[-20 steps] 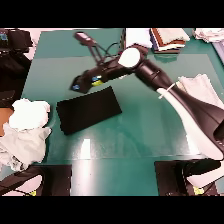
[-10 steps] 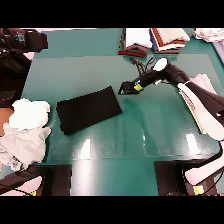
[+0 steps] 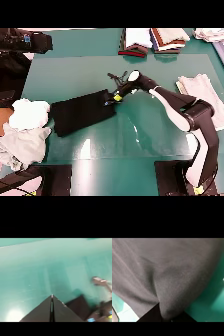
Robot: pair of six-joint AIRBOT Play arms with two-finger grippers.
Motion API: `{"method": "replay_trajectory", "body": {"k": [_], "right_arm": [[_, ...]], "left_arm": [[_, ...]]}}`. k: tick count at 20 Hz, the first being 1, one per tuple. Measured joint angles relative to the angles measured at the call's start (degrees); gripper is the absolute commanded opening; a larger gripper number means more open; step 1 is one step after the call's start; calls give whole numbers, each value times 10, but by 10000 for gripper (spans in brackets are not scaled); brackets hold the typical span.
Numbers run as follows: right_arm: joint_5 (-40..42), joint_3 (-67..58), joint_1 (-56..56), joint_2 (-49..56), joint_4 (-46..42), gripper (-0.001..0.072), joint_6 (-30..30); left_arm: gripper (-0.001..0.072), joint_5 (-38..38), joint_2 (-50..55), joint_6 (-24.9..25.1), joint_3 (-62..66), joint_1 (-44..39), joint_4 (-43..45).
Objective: Fold the shirts.
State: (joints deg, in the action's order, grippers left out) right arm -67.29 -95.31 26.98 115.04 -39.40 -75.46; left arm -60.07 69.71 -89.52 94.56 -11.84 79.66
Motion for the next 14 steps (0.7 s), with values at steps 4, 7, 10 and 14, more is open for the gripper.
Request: {"method": "replay_trajectory", "body": {"k": [4, 7, 10, 14], "right_arm": [[-2, -82, -10, 10, 0, 21, 1], [-17, -122, -73, -21, -3, 21, 1], [-41, -139, -165, -76, -57, 21, -6], [-77, -147, -313, -153, -176, 21, -33]], "left_arm": [[39, 8, 0, 0, 0, -34, -24], [39, 17, 0, 0, 0, -79, -26], [39, 26, 0, 0, 0, -118, -30], [39, 41, 0, -1, 0, -141, -32]]}}
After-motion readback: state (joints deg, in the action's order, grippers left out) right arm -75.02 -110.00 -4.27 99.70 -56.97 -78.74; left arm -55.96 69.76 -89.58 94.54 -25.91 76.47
